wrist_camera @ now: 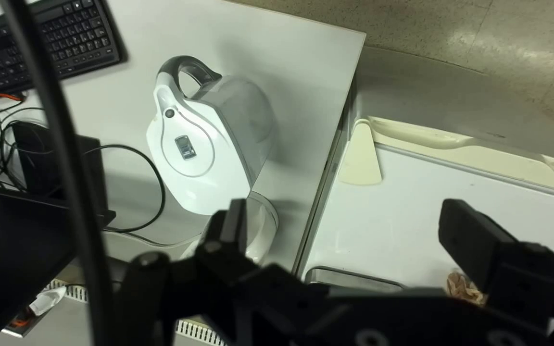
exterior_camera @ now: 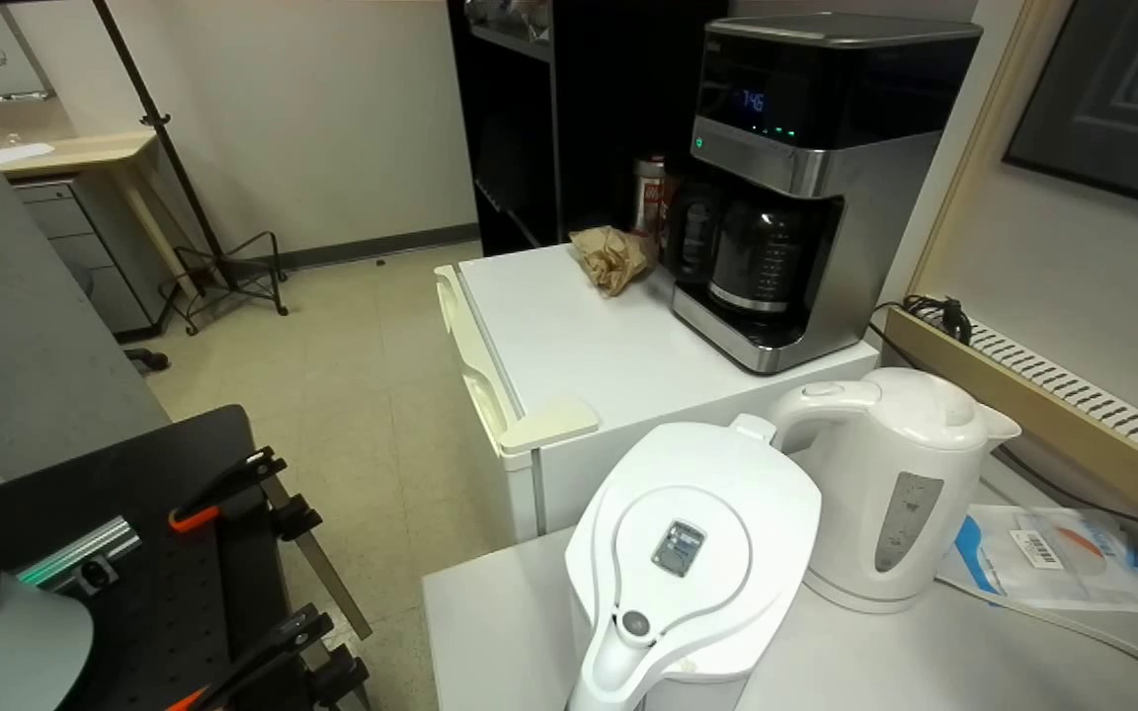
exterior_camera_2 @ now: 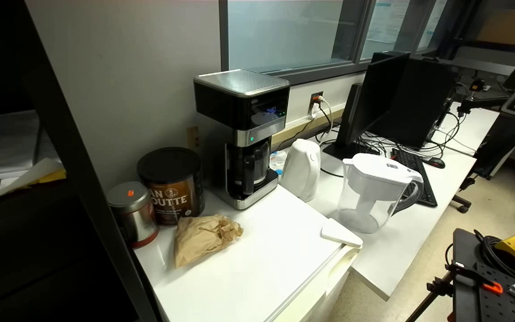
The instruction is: Press a button on the coffeemaker.
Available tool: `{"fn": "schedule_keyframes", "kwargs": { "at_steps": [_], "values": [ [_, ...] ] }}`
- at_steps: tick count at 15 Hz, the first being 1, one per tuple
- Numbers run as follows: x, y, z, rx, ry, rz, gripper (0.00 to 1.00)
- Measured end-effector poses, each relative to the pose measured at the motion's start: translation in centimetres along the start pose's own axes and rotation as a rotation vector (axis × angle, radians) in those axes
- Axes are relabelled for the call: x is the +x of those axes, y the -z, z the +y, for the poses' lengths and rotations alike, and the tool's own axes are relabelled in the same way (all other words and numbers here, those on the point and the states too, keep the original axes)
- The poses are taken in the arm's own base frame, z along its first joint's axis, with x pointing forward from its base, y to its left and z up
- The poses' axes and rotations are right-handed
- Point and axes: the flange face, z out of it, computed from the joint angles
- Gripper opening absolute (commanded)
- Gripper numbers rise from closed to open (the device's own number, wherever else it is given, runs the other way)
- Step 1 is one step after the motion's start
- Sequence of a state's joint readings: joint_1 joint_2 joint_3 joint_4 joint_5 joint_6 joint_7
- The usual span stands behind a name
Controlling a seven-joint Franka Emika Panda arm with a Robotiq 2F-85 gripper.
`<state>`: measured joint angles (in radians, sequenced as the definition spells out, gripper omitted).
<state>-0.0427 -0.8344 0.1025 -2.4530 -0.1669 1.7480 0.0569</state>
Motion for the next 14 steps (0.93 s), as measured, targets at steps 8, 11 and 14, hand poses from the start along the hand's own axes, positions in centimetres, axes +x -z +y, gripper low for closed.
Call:
{"fn": "schedule_keyframes", "kwargs": {
  "at_steps": [8,11,14],
  "values": [
    [2.8,-2.4,-1.5,-0.022,0.060,-0.008,1.00],
    [5.7,-4.4,-3.1,-0.055,0.116,-0.007,1.00],
    [8.9,-6.3,-4.4,-0.094,0.165,0.001,0.74]
  ]
}}
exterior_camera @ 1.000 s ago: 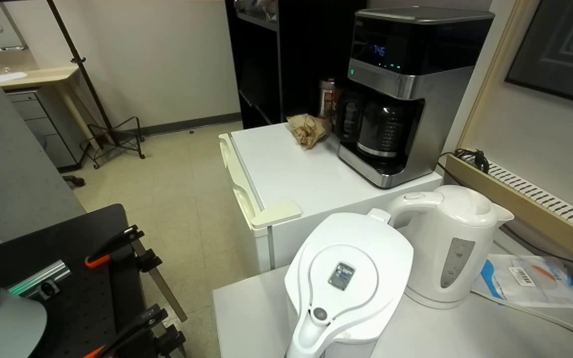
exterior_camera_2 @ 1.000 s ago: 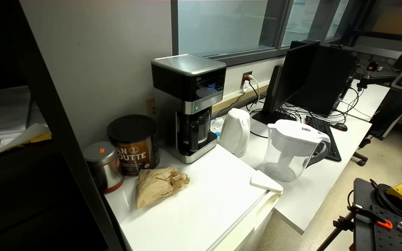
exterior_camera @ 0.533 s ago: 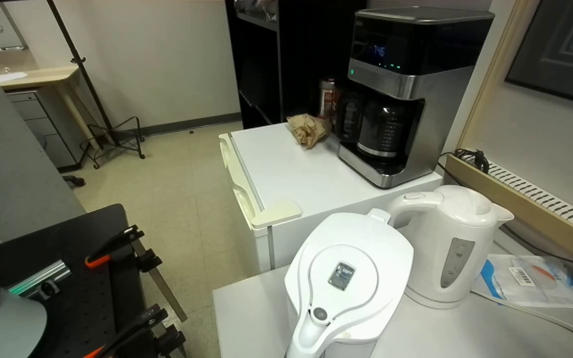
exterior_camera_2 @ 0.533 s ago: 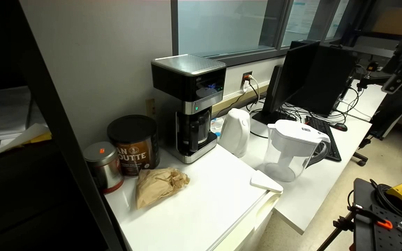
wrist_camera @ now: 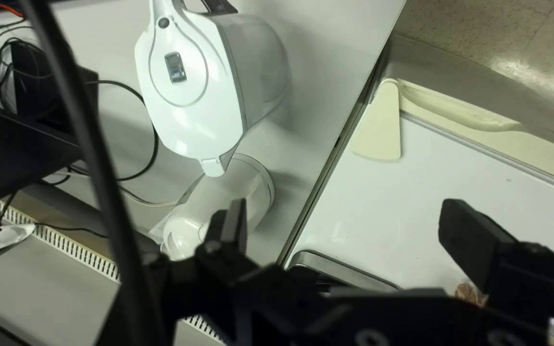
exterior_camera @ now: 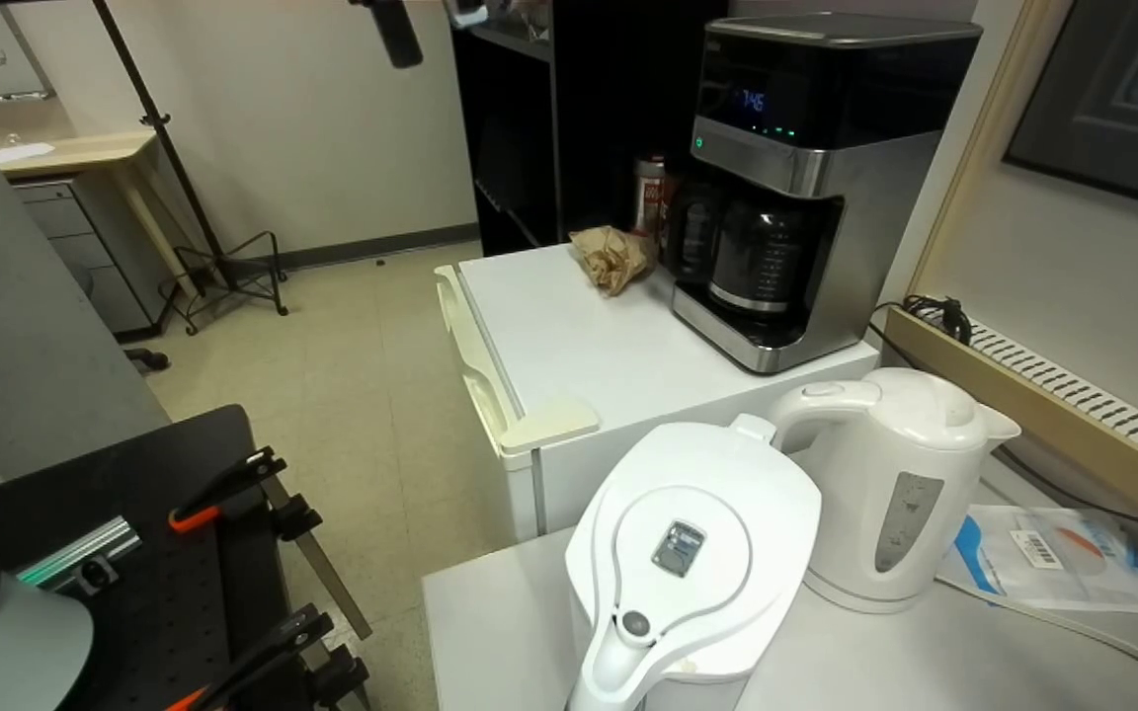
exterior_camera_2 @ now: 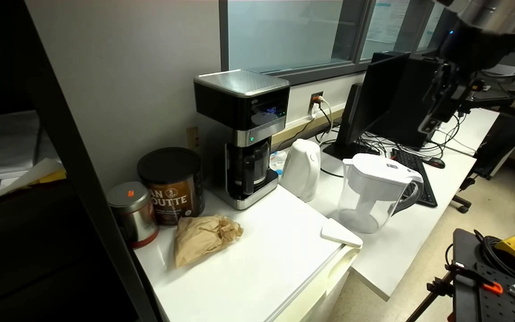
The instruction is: Press a button on the coffeemaker.
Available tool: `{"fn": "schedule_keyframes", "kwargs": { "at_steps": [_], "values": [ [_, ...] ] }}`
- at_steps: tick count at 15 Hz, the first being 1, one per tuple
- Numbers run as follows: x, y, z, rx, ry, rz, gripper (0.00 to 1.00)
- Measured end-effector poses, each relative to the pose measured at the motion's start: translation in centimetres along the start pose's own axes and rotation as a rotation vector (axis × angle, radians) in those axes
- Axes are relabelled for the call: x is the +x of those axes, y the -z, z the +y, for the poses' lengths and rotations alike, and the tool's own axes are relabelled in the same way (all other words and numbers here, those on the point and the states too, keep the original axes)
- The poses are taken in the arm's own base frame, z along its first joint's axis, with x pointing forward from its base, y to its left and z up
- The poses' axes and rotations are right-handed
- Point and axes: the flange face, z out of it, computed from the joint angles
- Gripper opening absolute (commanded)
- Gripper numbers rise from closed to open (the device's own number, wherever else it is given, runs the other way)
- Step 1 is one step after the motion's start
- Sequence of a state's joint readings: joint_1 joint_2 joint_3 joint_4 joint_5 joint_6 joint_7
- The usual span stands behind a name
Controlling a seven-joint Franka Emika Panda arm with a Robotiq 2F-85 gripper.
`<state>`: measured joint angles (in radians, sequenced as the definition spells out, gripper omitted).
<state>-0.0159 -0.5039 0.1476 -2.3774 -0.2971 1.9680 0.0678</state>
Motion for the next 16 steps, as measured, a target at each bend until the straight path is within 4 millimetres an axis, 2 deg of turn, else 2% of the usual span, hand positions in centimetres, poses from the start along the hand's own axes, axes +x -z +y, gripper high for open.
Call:
{"fn": "schedule_keyframes", "kwargs": {
  "at_steps": [5,10,16],
  "values": [
    [5.4,-2.3,-0.1,-0.077,0.050,0.040,0.37],
    [9.7,-4.3,-0.4,-0.106,0.063,0.096,0.00],
    [14.6,-7.9,-0.2,-0.124,0.029,0.121,0.00]
  ]
}}
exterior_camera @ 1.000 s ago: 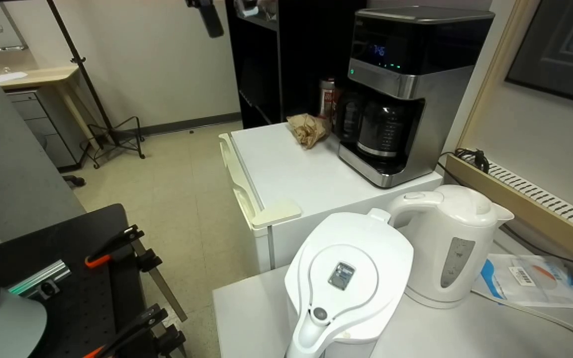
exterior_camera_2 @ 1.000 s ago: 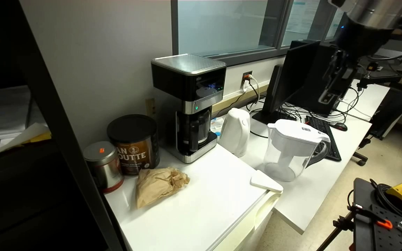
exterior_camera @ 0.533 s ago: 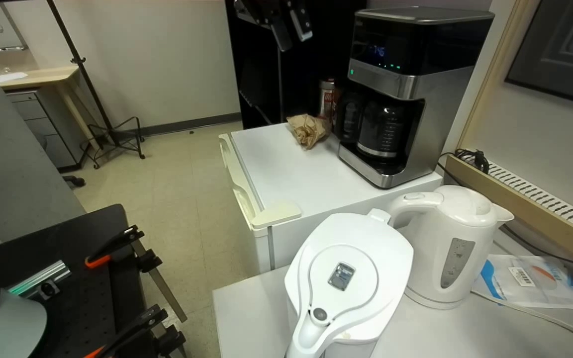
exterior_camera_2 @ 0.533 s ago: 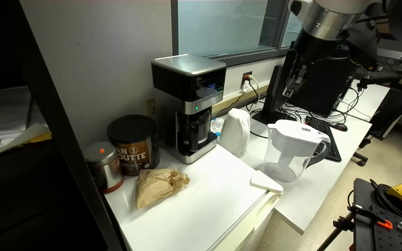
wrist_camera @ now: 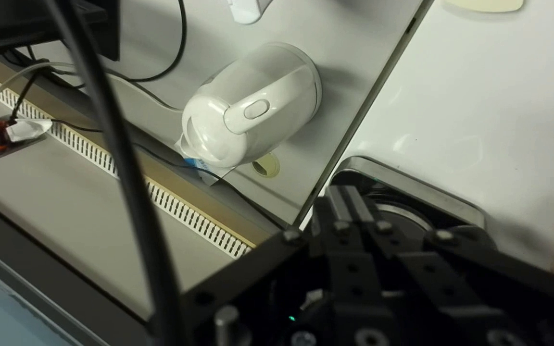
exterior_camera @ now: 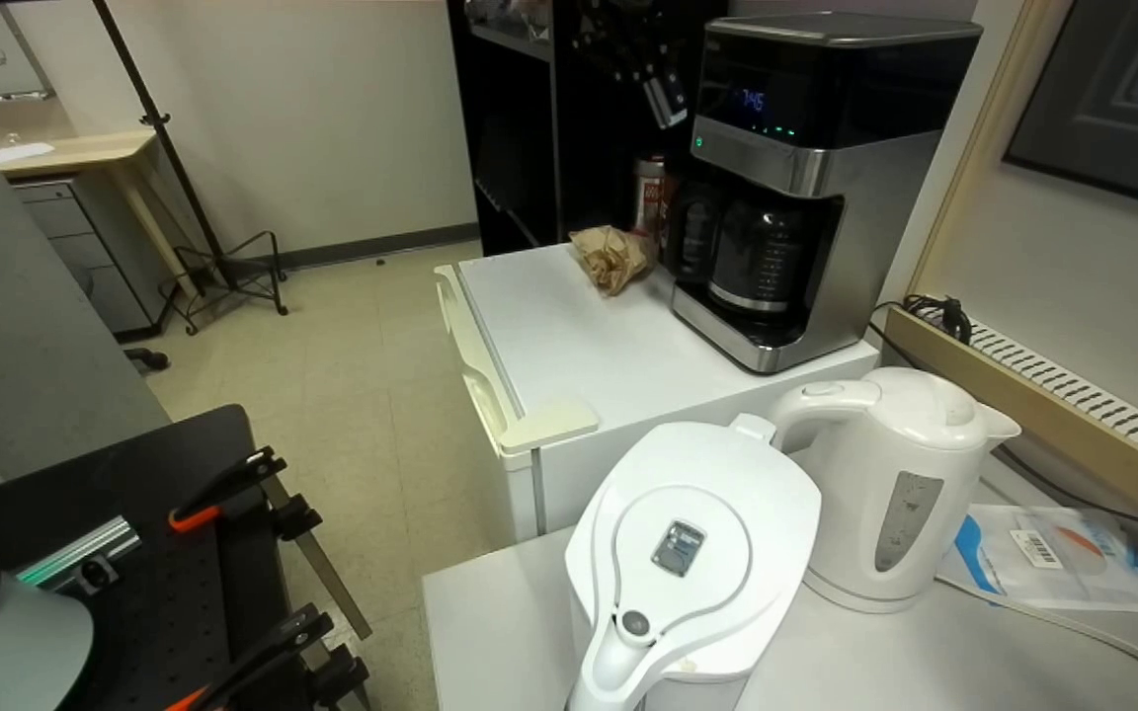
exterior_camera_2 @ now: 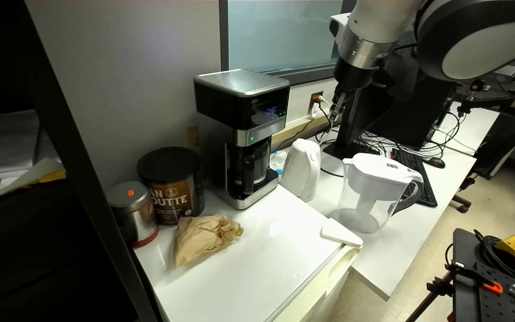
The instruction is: Press a button on the coffeemaker.
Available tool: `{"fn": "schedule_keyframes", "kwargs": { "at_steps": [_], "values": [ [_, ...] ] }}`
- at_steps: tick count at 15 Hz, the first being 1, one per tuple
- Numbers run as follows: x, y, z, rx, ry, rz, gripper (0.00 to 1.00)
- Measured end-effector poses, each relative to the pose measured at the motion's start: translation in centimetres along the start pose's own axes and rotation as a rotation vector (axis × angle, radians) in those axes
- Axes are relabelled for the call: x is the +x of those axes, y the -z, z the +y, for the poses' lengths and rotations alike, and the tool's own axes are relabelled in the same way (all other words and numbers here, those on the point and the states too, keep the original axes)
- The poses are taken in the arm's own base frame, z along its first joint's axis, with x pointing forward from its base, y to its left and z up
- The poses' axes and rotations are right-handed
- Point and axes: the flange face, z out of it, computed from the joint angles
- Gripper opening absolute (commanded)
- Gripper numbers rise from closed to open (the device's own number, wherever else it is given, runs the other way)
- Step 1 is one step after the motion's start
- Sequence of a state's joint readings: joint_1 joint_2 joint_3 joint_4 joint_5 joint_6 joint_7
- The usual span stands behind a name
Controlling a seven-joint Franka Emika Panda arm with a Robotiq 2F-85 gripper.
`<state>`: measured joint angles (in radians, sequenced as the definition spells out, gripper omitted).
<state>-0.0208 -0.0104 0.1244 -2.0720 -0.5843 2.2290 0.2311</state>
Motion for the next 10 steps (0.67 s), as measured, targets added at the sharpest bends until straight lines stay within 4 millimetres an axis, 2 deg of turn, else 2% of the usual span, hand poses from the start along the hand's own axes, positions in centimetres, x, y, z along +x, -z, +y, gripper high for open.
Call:
{"fn": "schedule_keyframes", "kwargs": {
  "at_steps": [5,10],
  "values": [
    [3.3,-3.5,-0.1,-0.034,-0.036,0.019,0.00],
    [5.8,-5.2,-0.7,-0.053,-0.056,0.052,0.00]
  ]
}}
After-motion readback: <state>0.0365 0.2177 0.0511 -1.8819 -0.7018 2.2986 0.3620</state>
